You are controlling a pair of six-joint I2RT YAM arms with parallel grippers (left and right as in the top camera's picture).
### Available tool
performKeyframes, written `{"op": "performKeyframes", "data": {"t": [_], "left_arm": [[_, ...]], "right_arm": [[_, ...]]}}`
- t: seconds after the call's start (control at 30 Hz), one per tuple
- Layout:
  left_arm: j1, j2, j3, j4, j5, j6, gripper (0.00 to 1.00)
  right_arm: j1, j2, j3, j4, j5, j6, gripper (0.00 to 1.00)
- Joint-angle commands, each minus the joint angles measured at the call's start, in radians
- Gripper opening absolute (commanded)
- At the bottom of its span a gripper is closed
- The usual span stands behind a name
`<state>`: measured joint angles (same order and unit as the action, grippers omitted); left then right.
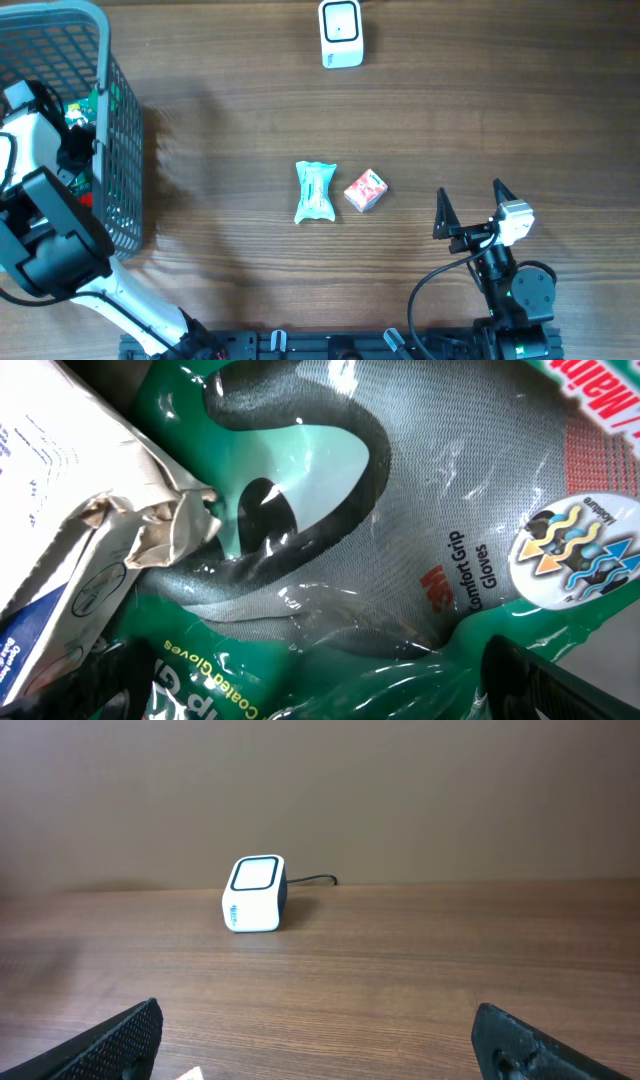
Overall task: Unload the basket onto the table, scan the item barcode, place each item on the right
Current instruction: 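Reach the left gripper into the basket and grasp the green snack bag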
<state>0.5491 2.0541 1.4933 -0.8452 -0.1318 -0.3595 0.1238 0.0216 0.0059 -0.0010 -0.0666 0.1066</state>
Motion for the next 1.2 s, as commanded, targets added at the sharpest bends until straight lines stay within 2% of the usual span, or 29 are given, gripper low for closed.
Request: {"op": "performKeyframes", "data": {"t": [0.0, 0.2, 0.23, 0.27, 0.33, 0.47, 0.53, 0.67, 0.77, 0.87, 1.0, 1.07, 1.1, 1.17], "left_arm": [[-0.008, 0.089, -0.072, -0.016, -0.007, 0.068, 1.0], [-0.008, 0.089, -0.108, 0.006, -0.007, 0.068, 0.98], [-0.008, 0.089, -0.132, 0.026, -0.006, 0.068, 0.85], [-0.008, 0.089, -0.171, 0.046, -0.006, 0.068, 0.35], [-0.008, 0.089, -0.218, 0.069, -0.003, 0.064, 0.04], [-0.008, 0.087, -0.235, 0.071, 0.044, 0.064, 0.04], [-0.008, 0.069, -0.179, 0.03, 0.113, 0.064, 0.04], [-0.008, -0.014, -0.016, -0.116, 0.114, 0.06, 0.04], [-0.008, -0.09, -0.012, -0.121, 0.117, 0.057, 0.04], [-0.008, -0.166, -0.012, -0.129, 0.23, 0.057, 0.04], [-0.008, -0.373, -0.012, -0.114, 0.512, 0.058, 0.04], [-0.008, -0.503, -0.012, -0.055, 0.644, 0.057, 0.04], [-0.008, -0.576, -0.012, -0.014, 0.673, 0.056, 0.04], [-0.008, -0.746, -0.012, 0.066, 0.626, 0.005, 0.04]], "right_arm": [[0.004, -0.005, -0.001, 0.003, 0.0, -0.01, 1.0], [0.004, -0.005, -0.001, 0.003, -0.001, -0.009, 1.0], [0.004, -0.005, -0.001, 0.003, -0.001, -0.01, 1.0], [0.004, -0.005, -0.001, 0.003, -0.001, -0.01, 1.0], [0.004, -0.005, -0.001, 0.003, -0.001, -0.01, 1.0], [0.004, -0.005, -0.001, 0.003, -0.001, -0.009, 1.0], [0.004, -0.005, -0.001, 0.003, -0.001, -0.009, 1.0], [0.004, -0.005, -0.001, 0.003, -0.001, -0.01, 1.0], [0.004, -0.005, -0.001, 0.003, -0.001, -0.01, 1.0], [0.004, -0.005, -0.001, 0.003, -0.001, -0.01, 1.0], [0.004, -0.005, -0.001, 0.003, -0.001, -0.01, 1.0], [0.004, -0.005, -0.001, 0.003, -0.001, -0.009, 1.0], [0.004, -0.005, -0.001, 0.003, -0.001, -0.01, 1.0], [0.004, -0.005, -0.001, 0.003, -0.001, -0.01, 1.0]]}}
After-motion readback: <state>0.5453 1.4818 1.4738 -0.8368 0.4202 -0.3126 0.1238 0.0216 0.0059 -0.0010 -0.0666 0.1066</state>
